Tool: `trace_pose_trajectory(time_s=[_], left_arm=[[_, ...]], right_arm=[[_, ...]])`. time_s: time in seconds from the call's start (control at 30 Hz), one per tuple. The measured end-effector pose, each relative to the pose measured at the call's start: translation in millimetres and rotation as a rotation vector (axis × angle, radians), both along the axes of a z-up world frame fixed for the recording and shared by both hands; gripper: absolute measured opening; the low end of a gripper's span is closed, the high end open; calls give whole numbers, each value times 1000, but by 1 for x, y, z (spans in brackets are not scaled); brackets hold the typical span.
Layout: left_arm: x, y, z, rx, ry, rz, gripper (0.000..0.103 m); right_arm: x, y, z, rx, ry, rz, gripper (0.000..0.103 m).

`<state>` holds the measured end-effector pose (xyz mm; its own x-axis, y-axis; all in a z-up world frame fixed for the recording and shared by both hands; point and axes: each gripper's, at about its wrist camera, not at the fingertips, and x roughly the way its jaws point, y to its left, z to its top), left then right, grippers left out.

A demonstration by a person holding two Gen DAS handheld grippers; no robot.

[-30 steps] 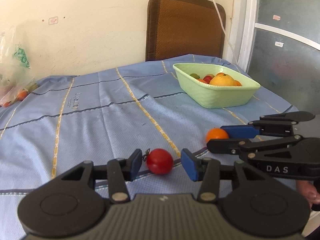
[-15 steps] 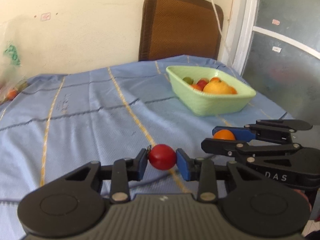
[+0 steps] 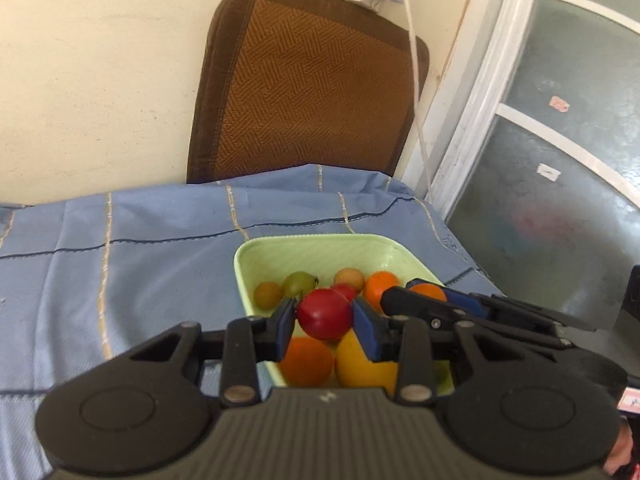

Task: Organize fruits

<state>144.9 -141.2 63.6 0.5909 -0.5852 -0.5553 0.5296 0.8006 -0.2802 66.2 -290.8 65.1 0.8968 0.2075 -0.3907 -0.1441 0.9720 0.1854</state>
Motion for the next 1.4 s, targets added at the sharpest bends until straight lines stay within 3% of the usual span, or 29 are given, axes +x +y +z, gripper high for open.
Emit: trace_pose_trajectory(time_s=[0.17,0.23,0.4,0.6,0.77,1.03,1.27,1.33,1.4], left_arm=[[19,-13,-13,22,33,28,33],[24,-11,-17,17,47,34,38],[22,-5,-15,-4,51,55,42],[0,19,9,-58,18,95,42],[-36,37,17,6,-33,164,48],[-90,54,4,125,-66,239,55],[-119,65,-2,178,-82,281,62],[-127,69,-4,183,-85,293,71],[-132,73,-4,184,-94,307,92]], right_arm=[[15,-6,-12,15,37,-31,33],[17,-8,-16,29,43,-32,34],[10,-11,-11,32,-2,-47,43],[-22,-22,3,113,-85,-106,43],[-63,-13,-5,190,-81,-141,43],[-103,22,-18,166,5,-112,43],[-123,43,-21,181,74,-114,43],[-127,49,-22,181,86,-111,43],[-132,55,-23,183,95,-109,43]])
